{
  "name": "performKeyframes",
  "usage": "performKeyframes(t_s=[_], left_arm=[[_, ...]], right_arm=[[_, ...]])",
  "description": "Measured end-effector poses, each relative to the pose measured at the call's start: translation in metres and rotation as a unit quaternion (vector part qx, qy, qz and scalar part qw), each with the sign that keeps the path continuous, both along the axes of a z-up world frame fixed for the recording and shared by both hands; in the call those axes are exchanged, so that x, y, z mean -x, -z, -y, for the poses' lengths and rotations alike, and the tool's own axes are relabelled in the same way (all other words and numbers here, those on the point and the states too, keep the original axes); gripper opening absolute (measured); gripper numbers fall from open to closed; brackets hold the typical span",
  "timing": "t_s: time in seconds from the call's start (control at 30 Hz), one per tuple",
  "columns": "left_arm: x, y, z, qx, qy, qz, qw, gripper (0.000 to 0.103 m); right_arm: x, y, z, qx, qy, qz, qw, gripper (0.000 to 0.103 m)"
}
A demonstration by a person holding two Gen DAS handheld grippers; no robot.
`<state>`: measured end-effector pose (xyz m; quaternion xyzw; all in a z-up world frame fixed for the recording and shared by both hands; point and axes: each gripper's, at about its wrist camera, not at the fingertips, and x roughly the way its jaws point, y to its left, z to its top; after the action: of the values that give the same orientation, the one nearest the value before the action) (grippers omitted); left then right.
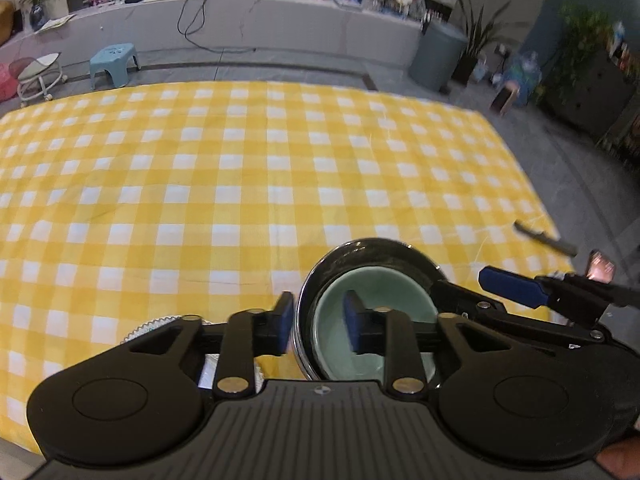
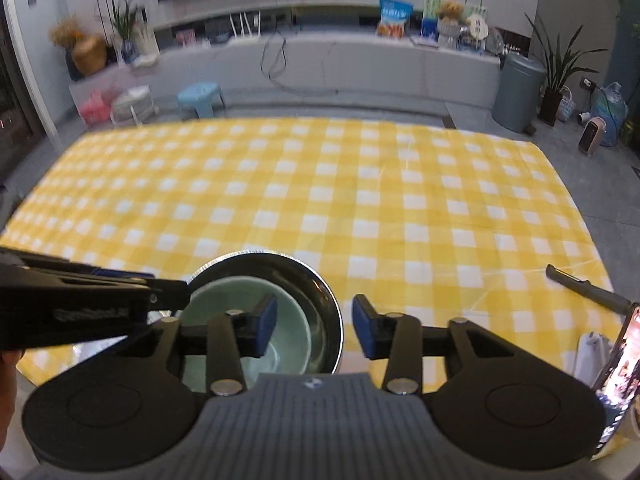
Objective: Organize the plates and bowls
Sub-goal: 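Close both grippers on the rim of the nested bowl stack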
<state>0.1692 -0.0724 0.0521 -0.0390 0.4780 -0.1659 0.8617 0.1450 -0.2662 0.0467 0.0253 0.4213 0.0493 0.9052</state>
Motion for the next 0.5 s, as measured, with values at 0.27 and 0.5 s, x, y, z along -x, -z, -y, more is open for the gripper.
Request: performKeyframes(t_s=[0.27,0.5], left_arm=[[0.019,0.015,-0.033,0.098,-0.054,0.024,0.9935,0.075],[0.019,0.044,-0.045,0.157,-0.107,0.005,0.9818,0.075]], right_arm=[[0.010,0.028,0.028,-0.103,0.070,0.010,0.992,0.062],[0.010,0.067,0.047,-0.216,0.128,-0.002,0.968,0.070]])
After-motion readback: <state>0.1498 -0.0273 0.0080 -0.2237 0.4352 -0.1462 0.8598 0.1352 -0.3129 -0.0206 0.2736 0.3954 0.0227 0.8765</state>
